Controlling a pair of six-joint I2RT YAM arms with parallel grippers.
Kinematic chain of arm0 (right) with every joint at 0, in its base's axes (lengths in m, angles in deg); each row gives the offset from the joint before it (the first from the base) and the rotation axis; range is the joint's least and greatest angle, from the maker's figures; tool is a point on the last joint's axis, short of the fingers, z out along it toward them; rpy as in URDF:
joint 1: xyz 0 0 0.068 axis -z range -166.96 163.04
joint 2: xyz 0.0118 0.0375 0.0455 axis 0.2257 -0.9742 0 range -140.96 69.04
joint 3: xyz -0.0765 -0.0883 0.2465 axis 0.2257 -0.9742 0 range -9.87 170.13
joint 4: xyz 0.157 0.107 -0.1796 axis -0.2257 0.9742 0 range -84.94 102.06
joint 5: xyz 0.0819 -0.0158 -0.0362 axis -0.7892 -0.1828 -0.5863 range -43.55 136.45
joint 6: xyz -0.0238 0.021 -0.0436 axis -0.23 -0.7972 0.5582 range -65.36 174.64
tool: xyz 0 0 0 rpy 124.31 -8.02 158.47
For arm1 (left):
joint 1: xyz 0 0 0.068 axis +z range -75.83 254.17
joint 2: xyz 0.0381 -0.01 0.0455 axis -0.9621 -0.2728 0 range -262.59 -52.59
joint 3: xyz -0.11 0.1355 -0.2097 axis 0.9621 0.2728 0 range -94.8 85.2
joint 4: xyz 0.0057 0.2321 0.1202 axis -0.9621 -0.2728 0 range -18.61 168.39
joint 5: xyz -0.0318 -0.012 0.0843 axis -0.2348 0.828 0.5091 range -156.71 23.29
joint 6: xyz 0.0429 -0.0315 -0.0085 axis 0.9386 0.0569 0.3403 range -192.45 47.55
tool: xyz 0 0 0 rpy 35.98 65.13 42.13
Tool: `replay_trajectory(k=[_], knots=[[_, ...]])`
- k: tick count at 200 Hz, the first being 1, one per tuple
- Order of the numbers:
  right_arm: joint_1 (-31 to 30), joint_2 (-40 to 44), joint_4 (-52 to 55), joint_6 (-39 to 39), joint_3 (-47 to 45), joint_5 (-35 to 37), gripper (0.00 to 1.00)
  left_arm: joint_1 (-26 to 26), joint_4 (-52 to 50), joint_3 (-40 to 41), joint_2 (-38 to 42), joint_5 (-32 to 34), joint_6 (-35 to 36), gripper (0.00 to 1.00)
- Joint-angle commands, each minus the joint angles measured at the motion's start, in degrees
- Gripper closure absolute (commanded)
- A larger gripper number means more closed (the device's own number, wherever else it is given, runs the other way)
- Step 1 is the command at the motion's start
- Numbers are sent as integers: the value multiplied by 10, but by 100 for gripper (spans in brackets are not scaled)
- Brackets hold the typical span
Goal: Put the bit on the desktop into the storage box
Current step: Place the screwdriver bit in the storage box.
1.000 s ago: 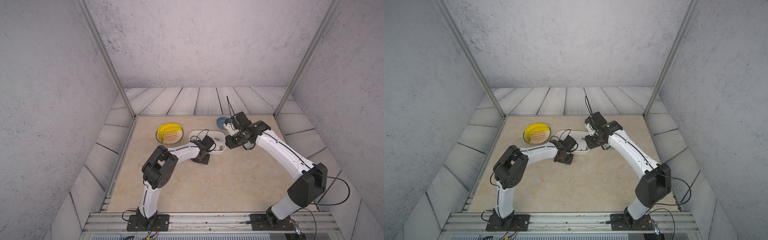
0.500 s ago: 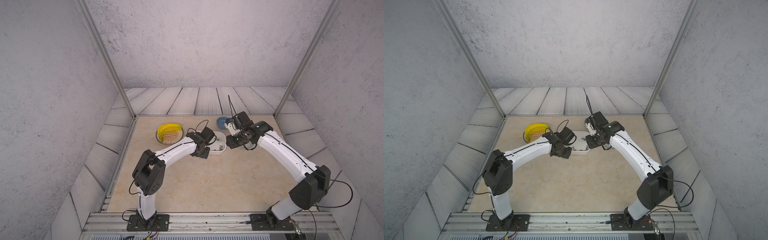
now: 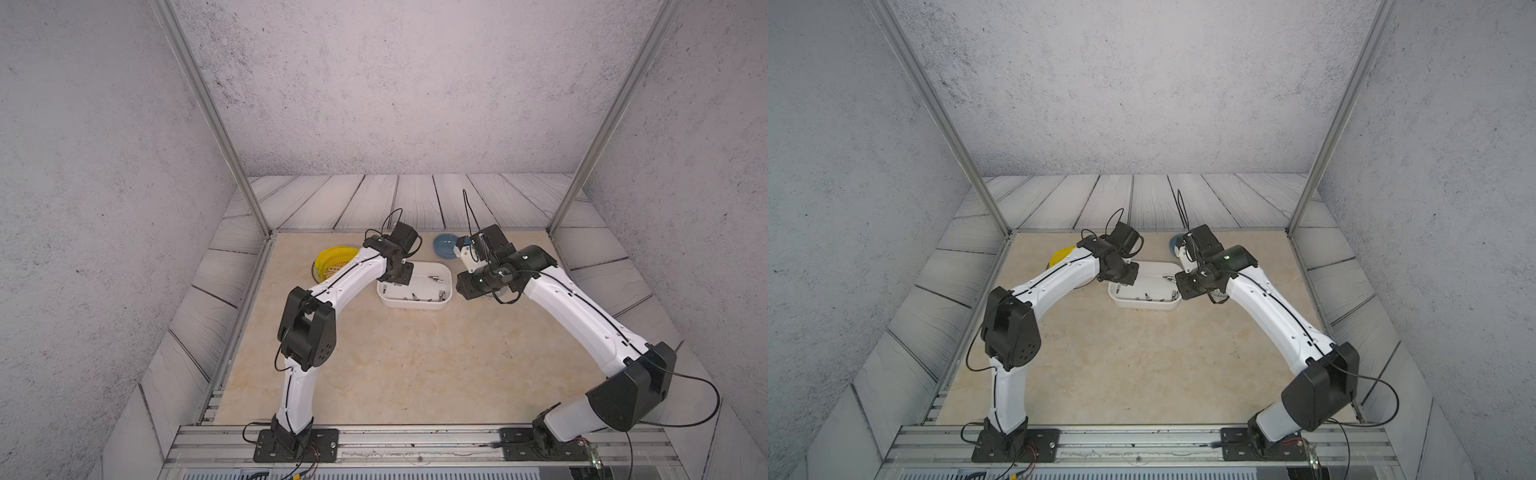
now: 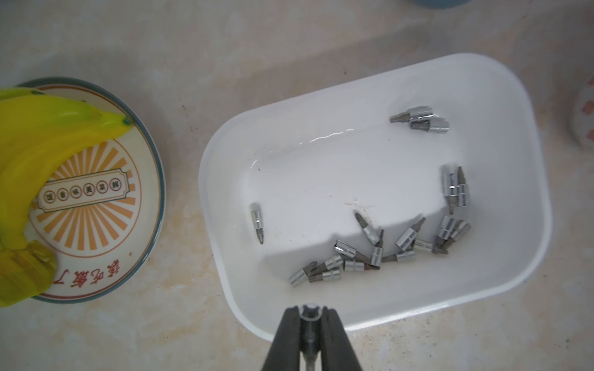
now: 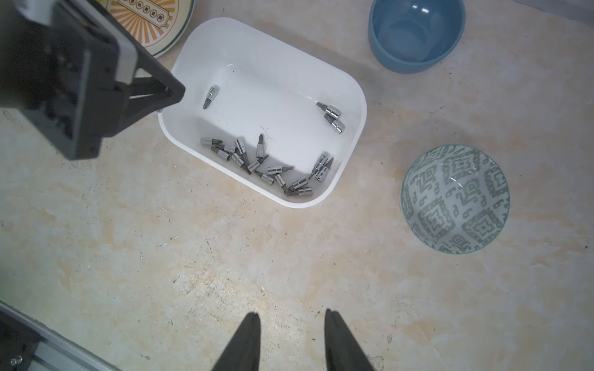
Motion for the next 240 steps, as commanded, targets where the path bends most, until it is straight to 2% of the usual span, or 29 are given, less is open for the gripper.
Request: replay_trajectory(k=[1, 104, 182, 191, 201, 217, 240], knots=[[3, 15, 9, -6, -4, 2, 62, -4, -16, -19, -39, -12, 18, 100], [2, 19, 10, -5, -15, 6, 62, -4, 2, -25, -113, -73, 12, 100], [2, 20, 9, -5, -21, 7, 62, -4, 19, -7, -120, -91, 7, 100], [3, 21, 9, -5, -20, 7, 62, -4, 19, -7, -120, -91, 8, 93], [0, 20, 9, -5, -20, 7, 62, -4, 19, -7, -121, -91, 8, 78], [3, 21, 9, -5, -20, 7, 62, -3, 19, -6, -119, -92, 8, 62], [2, 22, 10, -5, -21, 7, 62, -3, 22, -4, -112, -90, 6, 55]])
